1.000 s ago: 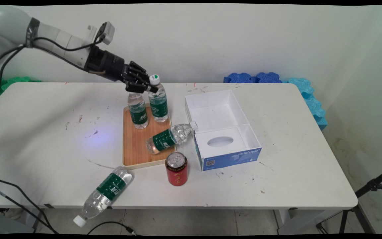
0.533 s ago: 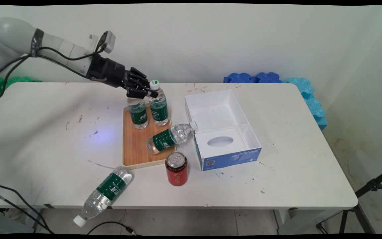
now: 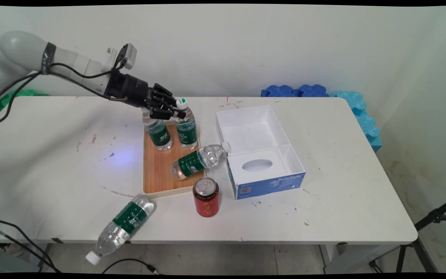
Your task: Place the picked object on the tray
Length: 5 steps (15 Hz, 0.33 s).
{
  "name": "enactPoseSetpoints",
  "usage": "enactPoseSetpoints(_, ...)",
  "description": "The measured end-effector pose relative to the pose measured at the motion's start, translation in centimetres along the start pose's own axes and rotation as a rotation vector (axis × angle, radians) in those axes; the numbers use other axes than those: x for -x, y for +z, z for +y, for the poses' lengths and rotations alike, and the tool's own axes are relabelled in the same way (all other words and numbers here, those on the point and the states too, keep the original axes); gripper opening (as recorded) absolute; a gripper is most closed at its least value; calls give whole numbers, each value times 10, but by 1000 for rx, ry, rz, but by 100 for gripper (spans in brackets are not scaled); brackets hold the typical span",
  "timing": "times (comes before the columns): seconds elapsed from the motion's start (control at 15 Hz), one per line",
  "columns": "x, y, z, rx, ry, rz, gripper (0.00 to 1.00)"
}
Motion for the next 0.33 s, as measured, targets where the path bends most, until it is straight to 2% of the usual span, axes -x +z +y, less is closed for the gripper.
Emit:
enactPoseSetpoints(0.07,2,1,0,1,-1,2,100)
enactPoseSetpoints(0.33,5,4,-1,-3,5,12,100)
